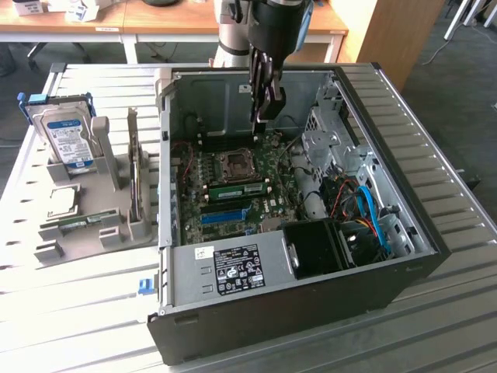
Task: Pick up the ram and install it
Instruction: 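Press down the ram until it locks into place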
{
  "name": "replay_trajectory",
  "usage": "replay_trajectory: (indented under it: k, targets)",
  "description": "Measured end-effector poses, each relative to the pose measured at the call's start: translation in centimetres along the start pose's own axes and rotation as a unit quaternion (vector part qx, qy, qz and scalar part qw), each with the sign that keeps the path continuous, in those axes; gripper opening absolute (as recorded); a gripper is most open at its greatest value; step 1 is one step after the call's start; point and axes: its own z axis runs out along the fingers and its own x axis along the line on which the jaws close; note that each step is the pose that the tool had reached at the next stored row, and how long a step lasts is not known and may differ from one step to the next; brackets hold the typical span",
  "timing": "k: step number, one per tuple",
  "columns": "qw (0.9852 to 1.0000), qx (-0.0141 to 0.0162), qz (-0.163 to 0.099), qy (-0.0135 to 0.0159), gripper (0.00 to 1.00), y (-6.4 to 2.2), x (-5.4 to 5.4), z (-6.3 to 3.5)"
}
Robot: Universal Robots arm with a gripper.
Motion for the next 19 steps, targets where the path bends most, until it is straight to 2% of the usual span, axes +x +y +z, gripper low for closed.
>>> replay_trajectory:
  k: [8,10,11,12,19]
  targets:
    - [1.0,0.0,0.0,0.0,0.29,0.0,0.0,0.0]
    - [1.0,0.0,0.0,0.0,0.17,0.0,0.0,0.0]
    - [1.0,0.0,0.0,0.0,0.17,0.0,0.0,0.0]
    - [1.0,0.0,0.0,0.0,0.11,0.0,0.0,0.0]
    - [1.0,0.0,0.0,0.0001,0.11,-0.05,0.0,-0.01]
